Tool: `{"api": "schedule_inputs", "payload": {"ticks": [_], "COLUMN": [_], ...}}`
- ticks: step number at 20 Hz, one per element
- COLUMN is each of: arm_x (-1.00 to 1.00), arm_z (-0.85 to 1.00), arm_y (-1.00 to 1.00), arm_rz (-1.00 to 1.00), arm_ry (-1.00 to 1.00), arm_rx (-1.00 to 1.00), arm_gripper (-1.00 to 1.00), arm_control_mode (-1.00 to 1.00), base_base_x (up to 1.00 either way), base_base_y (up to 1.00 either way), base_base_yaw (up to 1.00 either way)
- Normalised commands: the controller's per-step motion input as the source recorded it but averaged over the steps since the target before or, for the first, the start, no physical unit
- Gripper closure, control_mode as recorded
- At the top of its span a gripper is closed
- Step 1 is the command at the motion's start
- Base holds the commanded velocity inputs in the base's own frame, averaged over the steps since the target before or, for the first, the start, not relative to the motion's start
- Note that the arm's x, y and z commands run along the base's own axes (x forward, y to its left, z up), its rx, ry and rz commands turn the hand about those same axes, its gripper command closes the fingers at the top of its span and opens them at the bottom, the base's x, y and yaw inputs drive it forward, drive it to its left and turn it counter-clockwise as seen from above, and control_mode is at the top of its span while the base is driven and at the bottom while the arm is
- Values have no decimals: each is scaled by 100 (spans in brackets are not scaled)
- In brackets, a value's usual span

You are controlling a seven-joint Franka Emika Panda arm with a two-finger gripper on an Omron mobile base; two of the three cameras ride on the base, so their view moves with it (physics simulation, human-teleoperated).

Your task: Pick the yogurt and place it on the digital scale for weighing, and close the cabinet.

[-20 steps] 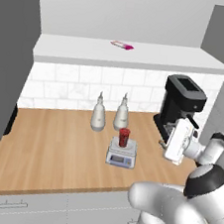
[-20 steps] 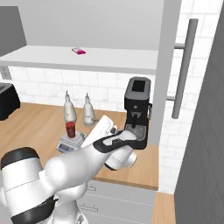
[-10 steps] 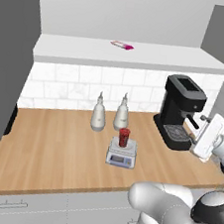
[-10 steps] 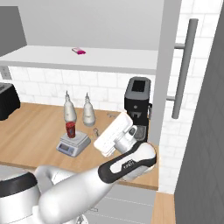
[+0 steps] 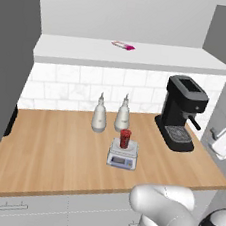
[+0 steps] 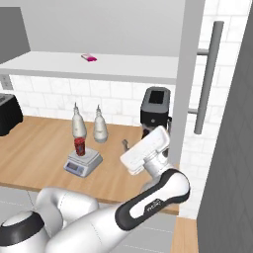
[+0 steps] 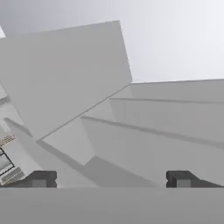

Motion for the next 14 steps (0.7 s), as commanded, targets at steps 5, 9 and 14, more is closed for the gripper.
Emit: {"api": "schedule_inputs", "payload": {"ticks": [5, 9, 14], "arm_x": [0, -6, -15], "arm_z": [12, 28, 31], "arm_y": [-6, -16, -80], "arm_rz": [-39, -21, -7], "arm_ry": [-27, -32, -29], "arm_rx": [0, 0, 5], "arm_gripper": [-100, -100, -100], "arm_control_mode": [-100, -100, -100], "base_base_x": [0, 0, 0], "base_base_y": [0, 0, 0], "base_base_yaw": [0, 0, 0]}}
